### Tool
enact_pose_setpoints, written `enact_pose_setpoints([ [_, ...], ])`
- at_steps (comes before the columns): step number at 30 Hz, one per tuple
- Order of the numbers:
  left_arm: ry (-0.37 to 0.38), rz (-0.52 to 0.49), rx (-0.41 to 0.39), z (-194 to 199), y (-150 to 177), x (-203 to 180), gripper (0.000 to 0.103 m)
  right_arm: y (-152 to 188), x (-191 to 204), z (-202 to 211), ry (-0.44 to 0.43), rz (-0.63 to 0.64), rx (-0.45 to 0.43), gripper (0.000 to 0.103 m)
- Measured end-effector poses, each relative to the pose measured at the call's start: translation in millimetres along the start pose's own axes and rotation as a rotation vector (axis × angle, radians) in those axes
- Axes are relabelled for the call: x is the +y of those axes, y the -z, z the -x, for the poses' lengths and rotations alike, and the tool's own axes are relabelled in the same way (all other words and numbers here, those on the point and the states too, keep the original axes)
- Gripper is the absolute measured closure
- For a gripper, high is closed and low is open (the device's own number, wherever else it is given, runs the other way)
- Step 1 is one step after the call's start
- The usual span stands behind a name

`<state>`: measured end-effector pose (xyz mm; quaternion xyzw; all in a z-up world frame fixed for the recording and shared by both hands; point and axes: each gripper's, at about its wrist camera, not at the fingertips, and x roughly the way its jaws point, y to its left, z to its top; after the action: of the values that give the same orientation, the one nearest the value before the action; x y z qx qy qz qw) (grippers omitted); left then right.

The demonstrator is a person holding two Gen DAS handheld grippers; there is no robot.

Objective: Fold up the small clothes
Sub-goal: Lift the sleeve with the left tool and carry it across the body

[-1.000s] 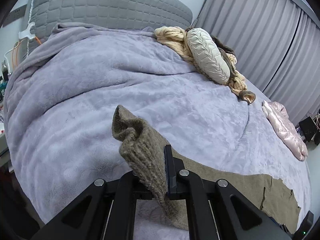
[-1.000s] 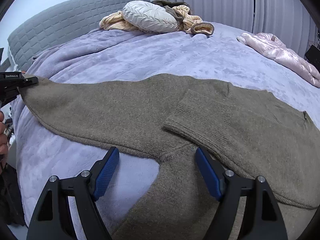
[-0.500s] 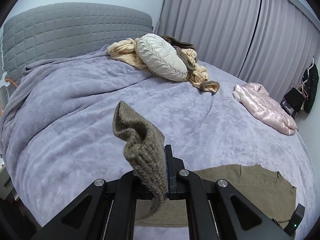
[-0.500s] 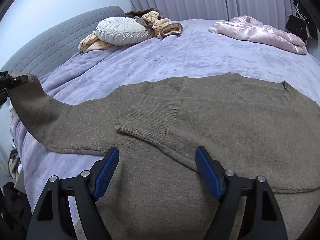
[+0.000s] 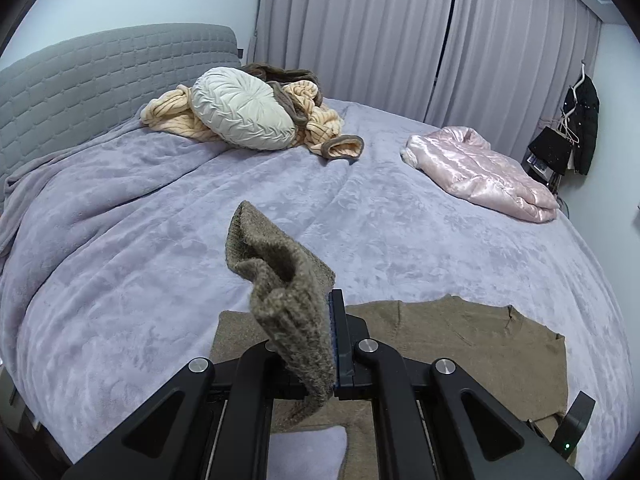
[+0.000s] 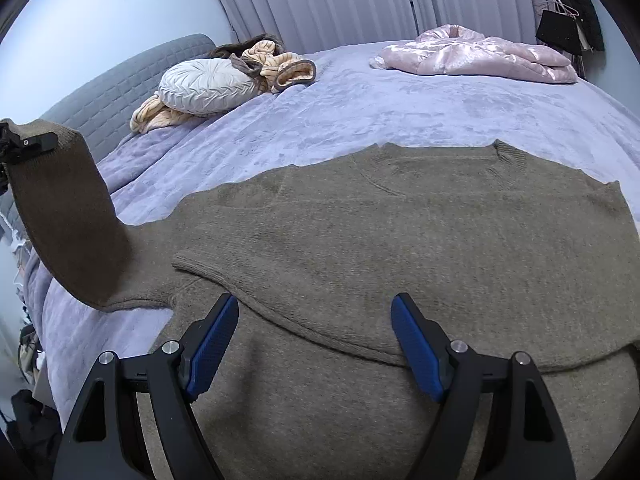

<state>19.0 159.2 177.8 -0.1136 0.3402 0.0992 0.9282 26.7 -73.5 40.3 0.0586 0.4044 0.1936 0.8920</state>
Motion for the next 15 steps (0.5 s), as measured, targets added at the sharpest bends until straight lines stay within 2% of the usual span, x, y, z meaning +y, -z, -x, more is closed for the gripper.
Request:
enact_pose_setpoints([
  [5,0.027,-0.047,0.009,2.2,2.4,-41.6,0.095,8.2,-21.4,12.9,0.009,-0.014,-0.019,0.021],
  [15,0.076,-0.149,0.025,5.9,13.5,-119.1,0.095,21.1,-75.8,40.6,-0.007,-0.123,-0.061,0.022],
])
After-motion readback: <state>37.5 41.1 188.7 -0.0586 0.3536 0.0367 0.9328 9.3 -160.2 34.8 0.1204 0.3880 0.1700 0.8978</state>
